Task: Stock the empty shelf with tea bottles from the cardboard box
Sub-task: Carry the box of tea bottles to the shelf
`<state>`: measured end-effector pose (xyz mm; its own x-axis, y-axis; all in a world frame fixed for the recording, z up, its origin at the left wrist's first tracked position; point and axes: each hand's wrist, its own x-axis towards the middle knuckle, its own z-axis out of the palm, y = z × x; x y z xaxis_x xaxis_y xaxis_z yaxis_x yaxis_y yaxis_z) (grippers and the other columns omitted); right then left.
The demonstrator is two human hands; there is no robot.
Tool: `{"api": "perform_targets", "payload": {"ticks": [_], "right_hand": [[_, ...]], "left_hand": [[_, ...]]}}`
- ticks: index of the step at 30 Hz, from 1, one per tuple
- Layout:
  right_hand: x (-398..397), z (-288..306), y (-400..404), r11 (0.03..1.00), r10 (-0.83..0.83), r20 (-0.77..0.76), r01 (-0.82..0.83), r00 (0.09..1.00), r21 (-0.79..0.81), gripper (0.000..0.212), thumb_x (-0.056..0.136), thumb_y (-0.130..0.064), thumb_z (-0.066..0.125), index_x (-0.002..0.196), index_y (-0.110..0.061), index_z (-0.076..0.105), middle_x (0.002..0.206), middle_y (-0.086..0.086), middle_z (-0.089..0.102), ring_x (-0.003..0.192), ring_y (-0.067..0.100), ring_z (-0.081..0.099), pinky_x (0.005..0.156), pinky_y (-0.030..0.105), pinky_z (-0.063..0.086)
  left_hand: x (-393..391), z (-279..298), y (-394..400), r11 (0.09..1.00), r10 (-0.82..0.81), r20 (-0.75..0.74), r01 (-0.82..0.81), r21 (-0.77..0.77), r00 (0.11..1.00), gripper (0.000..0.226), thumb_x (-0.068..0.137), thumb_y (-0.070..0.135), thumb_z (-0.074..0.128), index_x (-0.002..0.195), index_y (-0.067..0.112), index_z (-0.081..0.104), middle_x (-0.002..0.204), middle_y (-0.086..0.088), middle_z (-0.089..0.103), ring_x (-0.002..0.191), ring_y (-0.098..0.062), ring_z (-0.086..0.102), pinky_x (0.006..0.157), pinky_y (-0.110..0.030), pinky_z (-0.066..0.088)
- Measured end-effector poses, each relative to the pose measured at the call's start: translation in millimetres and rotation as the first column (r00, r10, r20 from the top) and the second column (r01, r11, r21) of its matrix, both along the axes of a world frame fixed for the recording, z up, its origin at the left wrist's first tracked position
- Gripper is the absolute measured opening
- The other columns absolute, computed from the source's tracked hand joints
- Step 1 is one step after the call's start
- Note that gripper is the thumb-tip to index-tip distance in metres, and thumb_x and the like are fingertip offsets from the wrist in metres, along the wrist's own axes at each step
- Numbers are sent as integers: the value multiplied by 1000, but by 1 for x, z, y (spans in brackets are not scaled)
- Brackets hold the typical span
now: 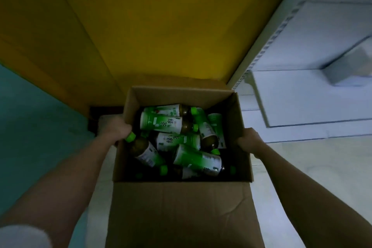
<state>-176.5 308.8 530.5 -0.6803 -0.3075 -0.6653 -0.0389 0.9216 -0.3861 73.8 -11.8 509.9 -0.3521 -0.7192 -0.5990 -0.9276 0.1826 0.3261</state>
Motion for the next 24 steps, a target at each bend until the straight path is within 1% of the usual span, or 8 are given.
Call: {"api": "perform_targets", "payload": {"ticks": [2,5,8,11,15,17,21,24], "right_hand": [[21,36,26,999,-52,-6,52,999,-8,12,83,0,53,93,5,57,92,23,58,83,32,59,67,36,46],[44,79,63,987,-161,-53,160,985,-27,16,84,-1,51,99,3,55,89,19,54,77,28,55,59,33,44],[62,114,104,954,-300,-92,296,950,-51,22,85,-4,51,105,5,54,85,18,54,65,26,54,48,29,42],[75,143,152,897,-441,-117,430,890,-104,25,86,-5,52,110,3,52,87,16,55,67,25,56,44,27,42],[73,182,228,844,-534,-151,515,832,-151,23,86,-3,52,108,3,53,77,12,56,58,22,57,36,23,41],[62,203,269,841,-539,-153,518,828,-156,23,86,-1,52,107,5,55,78,15,61,60,27,63,40,26,47],[36,246,358,829,-557,-155,536,816,-160,25,86,0,52,110,7,55,87,20,65,74,34,69,60,39,60],[18,263,429,796,-605,-163,583,779,-163,27,86,1,53,113,6,52,100,26,66,87,40,69,75,49,60]], "left_hand": [[-4,36,8,996,-89,29,89,-5,996,18,86,21,56,86,3,56,84,-14,59,71,-30,57,56,-34,50],[-21,75,25,986,-167,-32,167,-10,985,15,86,16,56,86,2,52,73,-11,52,63,-26,51,47,-30,40],[-49,113,48,960,-277,-83,273,-62,957,15,87,15,56,83,1,51,72,-12,50,63,-27,51,49,-29,42],[-83,153,83,918,-392,-105,380,-116,914,22,88,16,56,72,2,48,75,-15,54,65,-29,52,51,-31,42],[-130,201,148,849,-522,-143,496,-183,841,23,87,14,56,70,-1,49,81,-18,55,69,-29,53,51,-29,38],[-153,221,187,812,-578,-142,550,-197,803,19,88,13,55,79,-3,51,83,-18,53,70,-30,53,49,-29,38],[-201,244,275,766,-641,-152,615,-184,753,17,88,11,52,79,-3,50,76,-15,52,58,-25,49,44,-26,35],[-241,251,347,709,-704,-147,674,-205,695,18,88,13,52,94,-4,56,88,-17,55,68,-26,53,49,-26,37]]}}
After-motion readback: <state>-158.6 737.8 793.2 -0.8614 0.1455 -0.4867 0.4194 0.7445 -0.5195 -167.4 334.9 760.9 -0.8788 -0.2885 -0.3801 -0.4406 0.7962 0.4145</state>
